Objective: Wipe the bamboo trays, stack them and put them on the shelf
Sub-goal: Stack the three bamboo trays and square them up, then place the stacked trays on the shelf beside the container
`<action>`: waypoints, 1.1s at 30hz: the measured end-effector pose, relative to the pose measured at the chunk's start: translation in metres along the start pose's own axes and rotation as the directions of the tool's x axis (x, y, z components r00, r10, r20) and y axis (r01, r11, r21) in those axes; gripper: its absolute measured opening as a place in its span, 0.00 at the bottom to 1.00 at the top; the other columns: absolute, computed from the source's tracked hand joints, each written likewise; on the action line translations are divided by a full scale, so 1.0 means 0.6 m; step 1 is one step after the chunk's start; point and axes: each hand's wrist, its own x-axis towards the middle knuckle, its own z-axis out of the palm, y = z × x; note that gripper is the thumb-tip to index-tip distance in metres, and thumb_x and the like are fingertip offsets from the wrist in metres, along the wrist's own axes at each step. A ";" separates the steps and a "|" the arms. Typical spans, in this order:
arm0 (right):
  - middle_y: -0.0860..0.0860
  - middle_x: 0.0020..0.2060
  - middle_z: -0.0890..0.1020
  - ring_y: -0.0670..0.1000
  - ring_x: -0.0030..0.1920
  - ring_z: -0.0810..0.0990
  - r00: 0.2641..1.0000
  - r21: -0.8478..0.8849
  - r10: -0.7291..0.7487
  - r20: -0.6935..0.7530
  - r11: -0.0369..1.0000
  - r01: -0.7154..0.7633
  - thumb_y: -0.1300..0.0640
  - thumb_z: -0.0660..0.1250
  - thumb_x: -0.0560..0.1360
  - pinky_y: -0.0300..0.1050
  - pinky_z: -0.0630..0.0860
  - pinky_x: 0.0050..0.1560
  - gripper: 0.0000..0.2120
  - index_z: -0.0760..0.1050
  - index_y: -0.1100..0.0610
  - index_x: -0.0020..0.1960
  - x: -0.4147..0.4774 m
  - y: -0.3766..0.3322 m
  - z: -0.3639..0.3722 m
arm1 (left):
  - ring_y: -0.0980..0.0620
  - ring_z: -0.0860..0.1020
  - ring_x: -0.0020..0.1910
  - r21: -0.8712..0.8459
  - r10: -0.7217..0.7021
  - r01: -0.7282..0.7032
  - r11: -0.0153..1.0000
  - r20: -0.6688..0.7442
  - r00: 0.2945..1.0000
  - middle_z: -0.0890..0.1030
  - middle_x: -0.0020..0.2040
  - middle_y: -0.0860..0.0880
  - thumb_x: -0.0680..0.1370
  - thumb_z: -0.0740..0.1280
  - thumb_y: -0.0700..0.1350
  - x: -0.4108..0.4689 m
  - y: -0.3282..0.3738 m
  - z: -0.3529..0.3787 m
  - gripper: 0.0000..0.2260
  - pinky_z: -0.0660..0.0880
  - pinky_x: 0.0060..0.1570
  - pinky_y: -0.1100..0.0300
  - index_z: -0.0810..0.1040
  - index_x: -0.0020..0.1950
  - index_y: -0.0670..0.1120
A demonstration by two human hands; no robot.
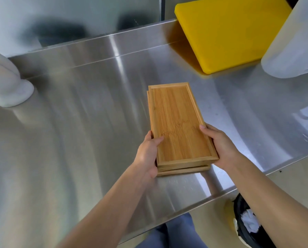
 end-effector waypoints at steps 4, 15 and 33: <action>0.51 0.43 0.86 0.53 0.44 0.84 1.000 0.019 -0.010 0.024 1.000 0.010 0.57 0.63 0.74 0.46 0.80 0.35 0.09 0.80 0.51 0.51 -0.006 -0.005 0.002 | 0.43 0.80 0.54 -0.076 0.026 -0.022 0.997 0.055 0.998 0.82 0.56 0.45 0.77 0.58 0.35 -0.013 0.009 -0.009 0.17 0.78 0.50 0.44 0.73 0.63 0.49; 0.50 0.39 0.86 0.53 0.42 0.84 0.992 -0.134 -0.117 -0.056 0.985 0.109 0.58 0.65 0.73 0.49 0.78 0.42 0.07 0.82 0.51 0.47 -0.005 -0.027 0.026 | 0.44 0.79 0.51 -0.052 -0.097 0.101 0.994 0.078 0.992 0.81 0.55 0.42 0.75 0.62 0.35 -0.029 0.040 -0.023 0.13 0.79 0.47 0.51 0.75 0.59 0.39; 0.52 0.48 0.84 0.54 0.50 0.82 0.944 -0.192 -0.117 0.309 0.964 0.183 0.48 0.65 0.73 0.50 0.78 0.42 0.13 0.76 0.48 0.57 0.085 -0.191 0.142 | 0.49 0.84 0.44 -0.166 0.476 -0.475 0.864 -0.039 0.879 0.84 0.54 0.48 0.74 0.62 0.38 -0.037 0.180 -0.024 0.21 0.79 0.34 0.55 0.72 0.65 0.55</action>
